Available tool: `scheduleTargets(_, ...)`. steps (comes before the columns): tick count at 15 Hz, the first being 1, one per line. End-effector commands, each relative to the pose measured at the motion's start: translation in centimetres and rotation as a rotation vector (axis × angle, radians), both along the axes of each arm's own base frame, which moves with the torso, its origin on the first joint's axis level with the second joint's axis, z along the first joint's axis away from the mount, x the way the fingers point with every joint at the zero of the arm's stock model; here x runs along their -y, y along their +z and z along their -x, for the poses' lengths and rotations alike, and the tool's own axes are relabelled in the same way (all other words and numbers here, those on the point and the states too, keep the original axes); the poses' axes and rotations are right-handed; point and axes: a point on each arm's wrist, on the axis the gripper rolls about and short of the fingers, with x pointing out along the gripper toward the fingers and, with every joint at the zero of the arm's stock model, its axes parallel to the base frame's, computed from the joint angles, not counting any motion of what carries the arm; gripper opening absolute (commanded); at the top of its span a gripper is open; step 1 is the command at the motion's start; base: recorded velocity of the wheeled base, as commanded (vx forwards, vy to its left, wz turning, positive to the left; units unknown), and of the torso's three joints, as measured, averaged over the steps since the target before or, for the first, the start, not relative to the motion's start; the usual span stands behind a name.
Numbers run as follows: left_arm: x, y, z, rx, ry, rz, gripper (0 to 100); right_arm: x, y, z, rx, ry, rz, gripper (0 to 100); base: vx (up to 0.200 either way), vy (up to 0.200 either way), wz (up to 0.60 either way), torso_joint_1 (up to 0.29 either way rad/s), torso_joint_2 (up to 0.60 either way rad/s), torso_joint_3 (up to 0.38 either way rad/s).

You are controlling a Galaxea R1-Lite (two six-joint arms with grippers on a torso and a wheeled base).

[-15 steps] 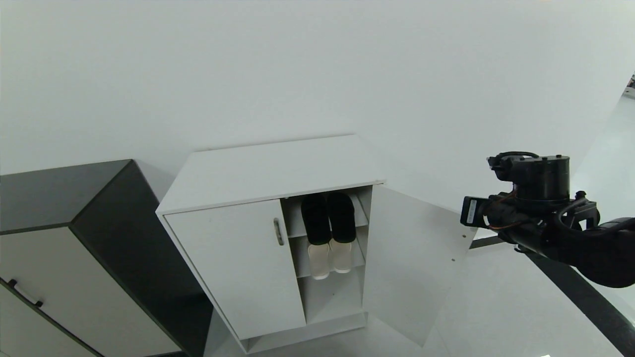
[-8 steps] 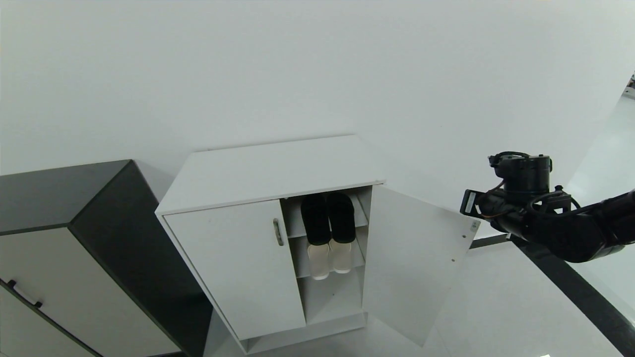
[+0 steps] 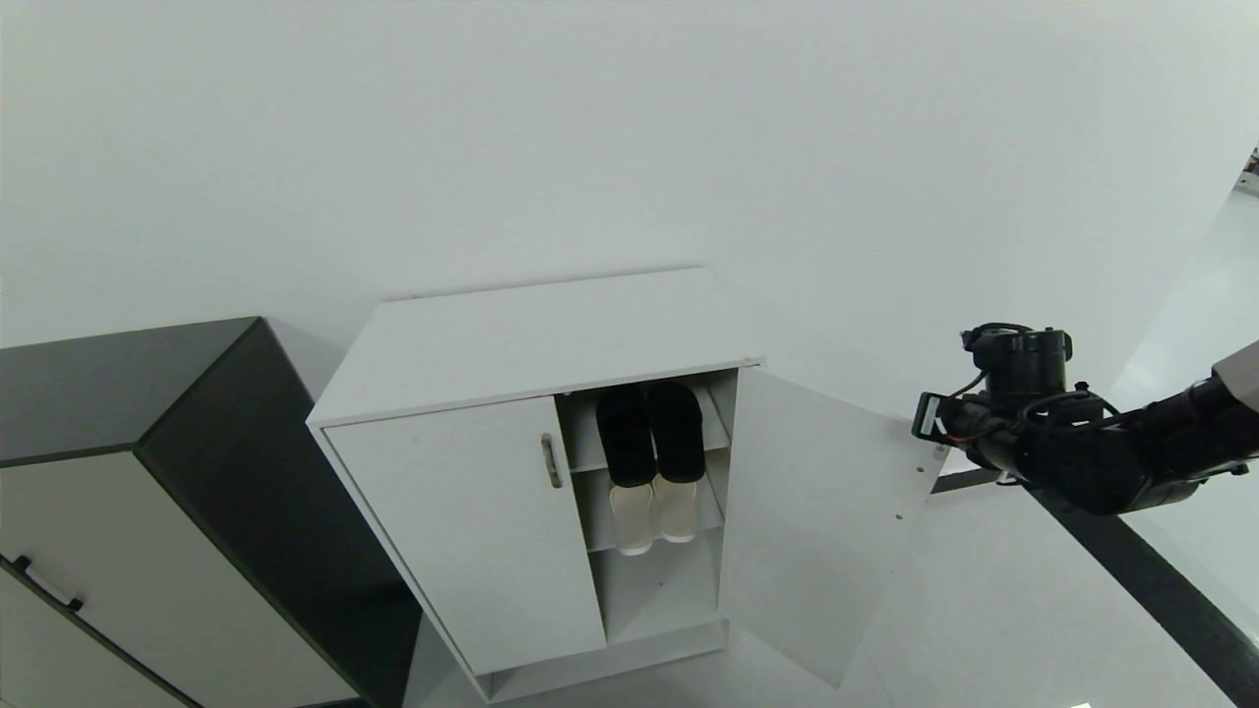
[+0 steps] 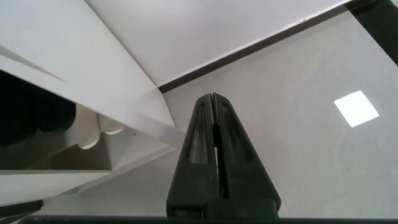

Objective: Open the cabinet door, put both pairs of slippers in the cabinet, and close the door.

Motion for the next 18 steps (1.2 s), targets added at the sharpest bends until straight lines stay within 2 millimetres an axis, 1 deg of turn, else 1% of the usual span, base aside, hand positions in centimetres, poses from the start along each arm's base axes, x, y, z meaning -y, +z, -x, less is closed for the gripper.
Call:
scheduleTargets(1,0.0,0.0,0.0,0.000,0.000,0.001,0,0.1,-0.9,-0.5,-0.021,-0.002,0.004,0,0.000,0.000,0.00,0.000,0.00,0.000)
scheduleTargets(4,0.0,0.0,0.0,0.000,0.000,0.001,0,-0.1,-0.8,-0.1,-0.025,0.007,0.004,0,0.000,0.000,0.00,0.000,0.00,0.000)
scheduleTargets(6,0.0,0.0,0.0,0.000,0.000,-0.001,0,-1.3,0.0,1.3,-0.019,0.047,0.003,0,0.000,0.000,0.00,0.000,0.00,0.000)
scheduleTargets(7,0.0,0.0,0.0,0.000,0.000,-0.001,0,-2.1,0.3,2.2,-0.019,0.073,0.003,0,0.000,0.000,0.00,0.000,0.00,0.000)
scheduleTargets(10,0.0,0.0,0.0,0.000,0.000,-0.001,0,-6.0,1.5,6.4,-0.015,0.209,0.007,0,0.000,0.000,0.00,0.000,0.00,0.000)
scheduleTargets(12,0.0,0.0,0.0,0.000,0.000,-0.001,0,-7.7,2.3,8.6,-0.005,0.280,0.005,0,0.000,0.000,0.00,0.000,0.00,0.000)
scheduleTargets(13,0.0,0.0,0.0,0.000,0.000,-0.001,0,-8.1,3.0,9.5,0.013,0.303,-0.001,0,0.000,0.000,0.00,0.000,0.00,0.000)
scheduleTargets(15,0.0,0.0,0.0,0.000,0.000,-0.001,0,-8.1,2.9,9.8,0.010,0.308,0.001,0,0.000,0.000,0.00,0.000,0.00,0.000)
scheduleTargets(17,0.0,0.0,0.0,0.000,0.000,0.001,0,-7.9,1.9,10.2,-0.024,0.318,0.014,0,0.000,0.000,0.00,0.000,0.00,0.000)
scheduleTargets(18,0.0,0.0,0.0,0.000,0.000,0.001,0,-7.9,1.4,10.8,-0.045,0.357,0.029,0,0.000,0.000,0.00,0.000,0.00,0.000)
